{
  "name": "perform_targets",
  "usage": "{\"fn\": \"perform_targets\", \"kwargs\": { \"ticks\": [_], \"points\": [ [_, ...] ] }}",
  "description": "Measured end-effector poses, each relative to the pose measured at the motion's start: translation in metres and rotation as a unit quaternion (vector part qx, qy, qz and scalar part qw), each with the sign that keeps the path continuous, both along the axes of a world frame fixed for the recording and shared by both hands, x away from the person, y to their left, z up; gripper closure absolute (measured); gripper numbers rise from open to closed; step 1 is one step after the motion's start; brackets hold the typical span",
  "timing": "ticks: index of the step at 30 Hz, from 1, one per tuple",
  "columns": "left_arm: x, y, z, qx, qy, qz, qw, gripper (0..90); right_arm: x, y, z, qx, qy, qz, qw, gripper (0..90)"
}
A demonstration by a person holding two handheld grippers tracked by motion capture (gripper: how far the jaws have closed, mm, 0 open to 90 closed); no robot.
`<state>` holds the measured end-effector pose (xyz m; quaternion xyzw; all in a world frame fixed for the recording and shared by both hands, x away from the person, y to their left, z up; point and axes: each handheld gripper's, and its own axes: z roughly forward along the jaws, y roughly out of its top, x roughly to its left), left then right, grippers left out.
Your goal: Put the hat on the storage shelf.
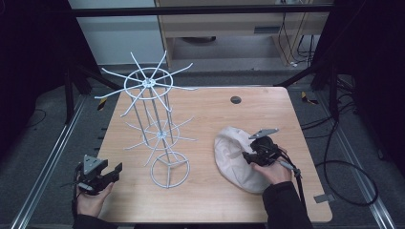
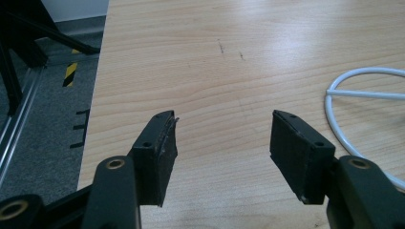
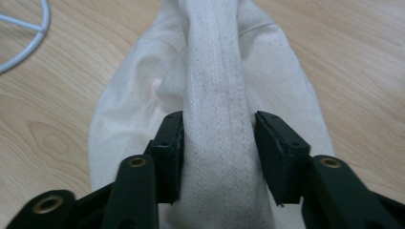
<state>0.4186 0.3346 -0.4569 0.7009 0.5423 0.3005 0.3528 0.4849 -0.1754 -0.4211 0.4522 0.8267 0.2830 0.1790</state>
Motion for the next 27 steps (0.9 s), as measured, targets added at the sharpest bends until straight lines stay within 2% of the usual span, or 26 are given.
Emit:
{"fn": "perform_targets", "kwargs": {
  "ticks": [3, 7, 10, 12, 19, 20, 23, 27],
  "points": [
    [0.0, 0.0, 0.0, 0.002, 0.001, 0.0, 1.0, 42.2, 0.001, 0.0, -0.001, -0.008, 0.008, 0.002, 0.9999, 60.5],
    [0.001, 0.0, -0.001, 0.004, 0.004, 0.0, 1.0, 42.5, 0.003, 0.002, -0.004, -0.022, 0.02, -0.006, 0.9995, 73.7],
    [0.001, 0.0, -0.001, 0.004, 0.005, 0.001, 1.0, 42.7, 0.004, 0.003, -0.005, -0.022, 0.026, -0.01, 0.9994, 83.4],
    [0.001, 0.001, -0.002, 0.004, 0.007, 0.002, 1.0, 42.8, 0.004, 0.004, -0.005, -0.024, 0.027, -0.011, 0.9993, 86.6],
    [0.002, 0.001, -0.002, 0.003, 0.007, 0.003, 1.0, 43.0, 0.001, 0.004, 0.0, -0.017, 0.026, -0.009, 0.9995, 88.0],
    [0.002, 0.001, -0.002, 0.002, 0.008, 0.003, 1.0, 43.0, -0.001, 0.002, 0.004, -0.006, 0.02, -0.007, 0.9998, 88.1],
    [0.002, 0.001, -0.002, 0.001, 0.008, 0.004, 1.0, 43.0, -0.005, 0.0, 0.008, 0.002, 0.012, -0.007, 0.9999, 88.1],
    [0.001, 0.002, -0.001, -0.004, 0.008, 0.005, 1.0, 43.1, -0.013, -0.008, 0.016, 0.027, -0.015, -0.003, 0.9995, 88.2]
  ]
}}
